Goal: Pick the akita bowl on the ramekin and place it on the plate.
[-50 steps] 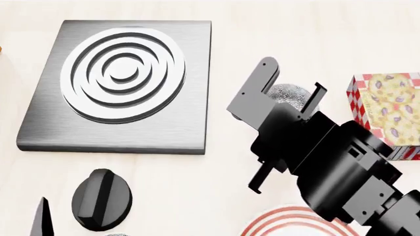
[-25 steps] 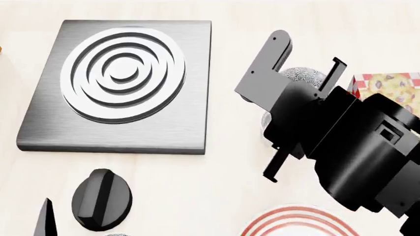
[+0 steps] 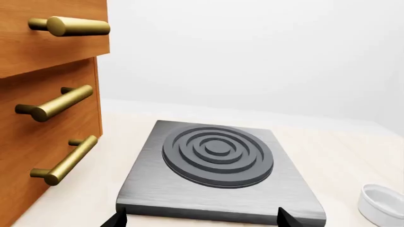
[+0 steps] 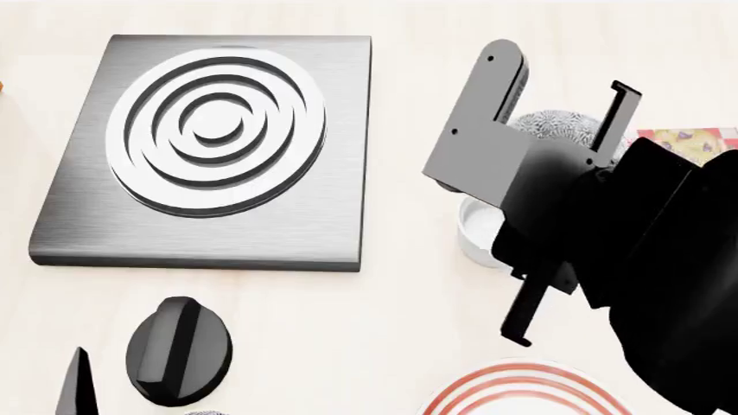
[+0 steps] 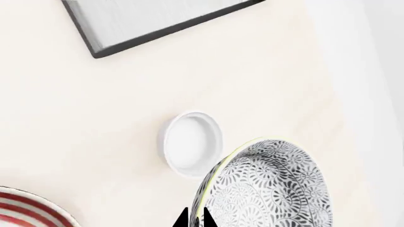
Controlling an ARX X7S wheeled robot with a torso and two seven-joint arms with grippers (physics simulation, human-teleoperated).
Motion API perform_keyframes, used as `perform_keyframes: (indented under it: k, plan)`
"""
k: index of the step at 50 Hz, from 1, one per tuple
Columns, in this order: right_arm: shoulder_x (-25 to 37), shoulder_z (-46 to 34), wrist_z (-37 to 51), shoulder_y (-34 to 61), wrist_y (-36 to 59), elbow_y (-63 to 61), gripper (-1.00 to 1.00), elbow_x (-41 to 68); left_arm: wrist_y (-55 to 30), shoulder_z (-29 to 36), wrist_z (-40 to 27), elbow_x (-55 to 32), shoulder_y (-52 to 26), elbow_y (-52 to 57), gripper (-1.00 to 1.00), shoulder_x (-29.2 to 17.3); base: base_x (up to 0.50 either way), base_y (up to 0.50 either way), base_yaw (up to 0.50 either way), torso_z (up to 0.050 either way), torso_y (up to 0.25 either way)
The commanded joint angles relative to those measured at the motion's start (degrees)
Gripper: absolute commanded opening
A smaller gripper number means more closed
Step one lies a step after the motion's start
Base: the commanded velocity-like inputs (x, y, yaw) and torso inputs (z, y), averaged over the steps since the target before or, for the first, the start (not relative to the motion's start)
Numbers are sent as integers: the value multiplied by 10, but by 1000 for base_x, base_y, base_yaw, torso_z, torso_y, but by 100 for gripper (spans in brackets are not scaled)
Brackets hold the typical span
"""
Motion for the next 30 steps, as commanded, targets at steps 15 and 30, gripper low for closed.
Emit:
perform_keyframes:
  k: [15, 30]
  plan:
    - [140, 28, 34, -3, 42, -302, -100, 78, 1, 13, -2, 7, -1, -2, 100, -3, 0, 0, 0, 0, 0]
    - [208, 59, 86, -31, 62, -400, -100, 147, -2, 14, -7, 6, -1, 1, 100, -6, 0, 0, 0, 0, 0]
